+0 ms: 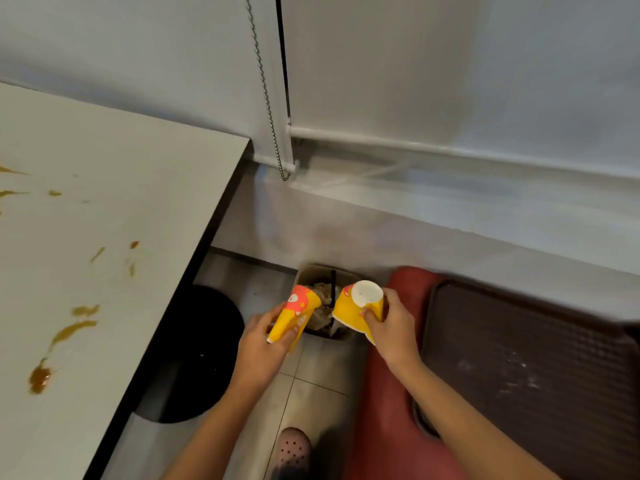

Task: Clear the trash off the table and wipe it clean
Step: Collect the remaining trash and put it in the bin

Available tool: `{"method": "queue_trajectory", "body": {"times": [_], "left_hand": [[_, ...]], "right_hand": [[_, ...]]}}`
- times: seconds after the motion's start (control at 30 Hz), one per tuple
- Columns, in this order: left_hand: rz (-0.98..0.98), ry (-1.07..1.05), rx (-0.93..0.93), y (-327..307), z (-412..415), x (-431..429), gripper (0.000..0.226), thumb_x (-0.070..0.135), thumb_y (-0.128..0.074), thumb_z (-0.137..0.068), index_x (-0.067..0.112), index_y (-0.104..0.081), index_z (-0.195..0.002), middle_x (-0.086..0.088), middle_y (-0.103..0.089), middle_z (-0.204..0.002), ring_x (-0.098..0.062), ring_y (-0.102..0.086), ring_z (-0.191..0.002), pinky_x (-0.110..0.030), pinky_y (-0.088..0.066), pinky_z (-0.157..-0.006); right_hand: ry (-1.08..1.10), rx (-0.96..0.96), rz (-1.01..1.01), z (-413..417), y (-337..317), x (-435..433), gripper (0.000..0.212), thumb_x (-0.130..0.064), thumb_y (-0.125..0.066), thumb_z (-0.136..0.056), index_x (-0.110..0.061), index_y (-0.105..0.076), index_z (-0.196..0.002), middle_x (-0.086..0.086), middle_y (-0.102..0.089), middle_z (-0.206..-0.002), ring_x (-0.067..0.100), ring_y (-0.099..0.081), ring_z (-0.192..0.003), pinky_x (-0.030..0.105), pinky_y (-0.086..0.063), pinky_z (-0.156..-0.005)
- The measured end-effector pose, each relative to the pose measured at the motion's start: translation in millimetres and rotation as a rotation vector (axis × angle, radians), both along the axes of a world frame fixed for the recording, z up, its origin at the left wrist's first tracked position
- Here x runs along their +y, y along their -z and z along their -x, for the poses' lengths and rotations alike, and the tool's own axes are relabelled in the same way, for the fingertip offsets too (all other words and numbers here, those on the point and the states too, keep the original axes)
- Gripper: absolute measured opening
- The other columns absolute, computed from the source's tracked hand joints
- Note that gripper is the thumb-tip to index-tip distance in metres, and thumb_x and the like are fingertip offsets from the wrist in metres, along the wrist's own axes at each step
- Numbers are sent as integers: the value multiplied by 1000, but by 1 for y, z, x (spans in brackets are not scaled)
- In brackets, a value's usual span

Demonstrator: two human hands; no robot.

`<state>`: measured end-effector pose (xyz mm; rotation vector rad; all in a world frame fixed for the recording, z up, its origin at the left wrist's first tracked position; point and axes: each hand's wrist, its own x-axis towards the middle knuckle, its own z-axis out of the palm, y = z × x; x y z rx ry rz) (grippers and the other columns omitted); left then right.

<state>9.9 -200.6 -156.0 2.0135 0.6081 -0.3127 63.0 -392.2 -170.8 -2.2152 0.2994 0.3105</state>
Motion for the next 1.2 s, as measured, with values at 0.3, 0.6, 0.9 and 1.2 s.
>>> {"method": "queue_trajectory", "body": {"times": [0.3, 0.6, 0.9, 1.2], "left_hand": [[-31, 29, 101, 133, -46, 15, 45, 27, -65, -86, 22, -54, -129, -7, -54, -120, -21, -55, -106, -31, -47, -86], [-53, 113, 124, 238, -97, 8, 41, 26, -63, -88, 16, -55, -126, -7, -60, -119, -21, -57, -106, -25, -43, -80], [-171, 226, 253, 273, -137, -18, 51, 31, -57, -91, 17, -41, -137, -12, -53, -131, -29, -51, -118, -36, -43, -92], [-136, 205, 305, 243, -150, -19, 57, 29, -57, -91, 14, -36, -142, -10, -48, -138, -27, -47, -124, -34, -40, -98]], "right_hand": [[73, 253, 32, -40, 151, 33, 33, -7, -49, -89, -6, -48, -123, 21, -57, -119, 36, -54, -107, 38, -47, -84], [64, 501, 45, -51, 265, 39, 50, -9, -54, -91, -7, -35, -137, 20, -48, -132, 35, -47, -120, 36, -42, -92], [207, 472, 8, -56, 273, 25, 40, -15, -48, -94, -8, -43, -133, 15, -49, -132, 28, -49, -119, 19, -36, -70], [221, 449, -15, -64, 245, 32, 35, -13, -47, -94, -7, -45, -129, 14, -47, -130, 27, -49, -115, 25, -38, -75]]}}
